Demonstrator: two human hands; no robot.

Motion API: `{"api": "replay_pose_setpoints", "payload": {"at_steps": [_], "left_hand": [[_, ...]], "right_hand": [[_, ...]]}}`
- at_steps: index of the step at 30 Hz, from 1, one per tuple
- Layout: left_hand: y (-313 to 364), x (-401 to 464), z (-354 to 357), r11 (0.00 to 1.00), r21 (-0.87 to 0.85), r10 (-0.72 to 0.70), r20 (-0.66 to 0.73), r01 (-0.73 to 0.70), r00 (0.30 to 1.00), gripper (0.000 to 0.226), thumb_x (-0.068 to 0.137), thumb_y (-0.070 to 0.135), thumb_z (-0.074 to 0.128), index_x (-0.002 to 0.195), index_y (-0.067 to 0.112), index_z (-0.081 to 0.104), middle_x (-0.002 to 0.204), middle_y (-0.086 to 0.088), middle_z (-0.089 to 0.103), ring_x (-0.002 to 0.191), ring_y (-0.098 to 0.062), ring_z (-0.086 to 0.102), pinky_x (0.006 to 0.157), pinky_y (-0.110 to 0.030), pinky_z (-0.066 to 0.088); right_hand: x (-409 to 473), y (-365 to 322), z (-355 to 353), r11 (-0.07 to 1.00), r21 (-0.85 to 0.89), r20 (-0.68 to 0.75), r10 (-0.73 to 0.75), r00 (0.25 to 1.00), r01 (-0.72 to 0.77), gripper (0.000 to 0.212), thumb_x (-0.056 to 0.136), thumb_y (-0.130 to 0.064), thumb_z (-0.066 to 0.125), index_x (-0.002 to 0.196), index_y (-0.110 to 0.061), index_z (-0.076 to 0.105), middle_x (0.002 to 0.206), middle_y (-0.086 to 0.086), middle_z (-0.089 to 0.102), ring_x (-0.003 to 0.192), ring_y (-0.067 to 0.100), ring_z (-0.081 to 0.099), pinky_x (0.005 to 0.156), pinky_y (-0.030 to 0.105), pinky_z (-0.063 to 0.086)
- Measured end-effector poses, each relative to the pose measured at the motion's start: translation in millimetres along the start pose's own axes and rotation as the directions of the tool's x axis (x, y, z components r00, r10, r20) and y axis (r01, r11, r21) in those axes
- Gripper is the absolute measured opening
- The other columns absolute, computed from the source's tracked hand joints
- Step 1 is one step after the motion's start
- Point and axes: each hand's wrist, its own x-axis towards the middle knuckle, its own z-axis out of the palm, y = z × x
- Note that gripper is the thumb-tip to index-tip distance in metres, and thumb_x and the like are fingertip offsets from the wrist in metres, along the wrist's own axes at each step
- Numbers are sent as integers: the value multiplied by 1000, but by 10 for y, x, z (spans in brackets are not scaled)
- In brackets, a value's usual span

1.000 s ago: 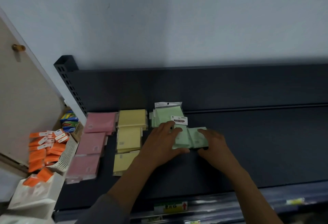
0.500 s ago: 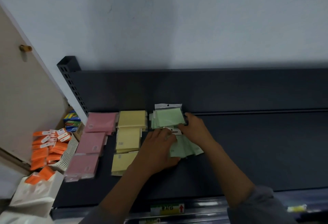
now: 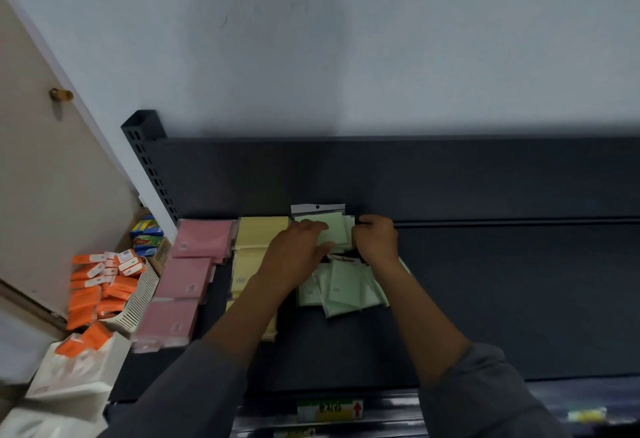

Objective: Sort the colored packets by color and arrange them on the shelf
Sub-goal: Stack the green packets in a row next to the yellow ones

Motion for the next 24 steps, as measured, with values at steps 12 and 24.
{"api": "replay_pose_setpoints", "payload": {"at_steps": [12,24], "left_hand": [[-1,70,44,998,-48,40,-29,-41,999,46,91,29,69,135,21,59,134,-2,58,120,-25,53,94,-37,47],[-177,158,-60,999,-47,-29,-253,17,967,57,97,21,57,151,23,37,130,-11,58,103,-32,63,79,-46,56]], "right_hand": [[78,-1,-6,823,514,188,165,968,-241,33,87,-4,72,119,0,65,98,15,71,85,24,66,75,33,57],[198,130,10,895,365,131,221,966,-255,33,94,3,49,121,22,53,95,19,66,85,27,56,90,39,55]]}}
